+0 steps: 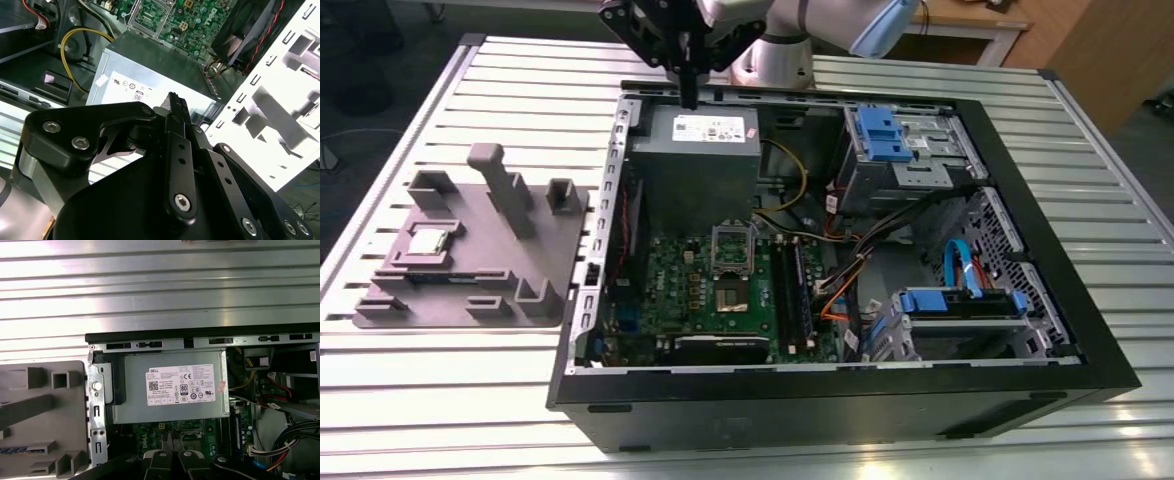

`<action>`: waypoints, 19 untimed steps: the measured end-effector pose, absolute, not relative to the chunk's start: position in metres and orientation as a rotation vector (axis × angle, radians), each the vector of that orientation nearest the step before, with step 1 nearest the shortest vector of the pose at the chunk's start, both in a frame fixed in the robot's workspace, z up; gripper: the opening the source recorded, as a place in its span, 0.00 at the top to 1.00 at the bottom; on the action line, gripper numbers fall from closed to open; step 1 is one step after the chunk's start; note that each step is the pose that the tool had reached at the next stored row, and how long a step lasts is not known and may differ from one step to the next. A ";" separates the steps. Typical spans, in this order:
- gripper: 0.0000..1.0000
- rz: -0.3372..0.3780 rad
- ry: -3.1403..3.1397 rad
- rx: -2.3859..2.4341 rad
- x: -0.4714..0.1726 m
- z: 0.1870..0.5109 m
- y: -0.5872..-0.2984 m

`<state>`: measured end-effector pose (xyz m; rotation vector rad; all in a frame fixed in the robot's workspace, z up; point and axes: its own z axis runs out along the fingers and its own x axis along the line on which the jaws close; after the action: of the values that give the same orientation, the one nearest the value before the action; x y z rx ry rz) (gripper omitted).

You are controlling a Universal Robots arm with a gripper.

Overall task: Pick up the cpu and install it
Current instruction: 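Reach for the cpu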

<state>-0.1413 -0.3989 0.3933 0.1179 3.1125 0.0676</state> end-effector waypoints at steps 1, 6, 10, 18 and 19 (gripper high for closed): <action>0.89 0.068 3.113 0.118 -0.142 0.393 -0.399; 0.89 0.068 3.113 0.118 -0.143 0.393 -0.399; 0.89 0.068 3.113 0.118 -0.144 0.393 -0.399; 0.89 0.068 3.113 0.118 -0.146 0.393 -0.399; 0.89 0.068 3.113 0.118 -0.146 0.393 -0.399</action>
<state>-0.1464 -0.3989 0.3933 0.1179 3.1125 0.0676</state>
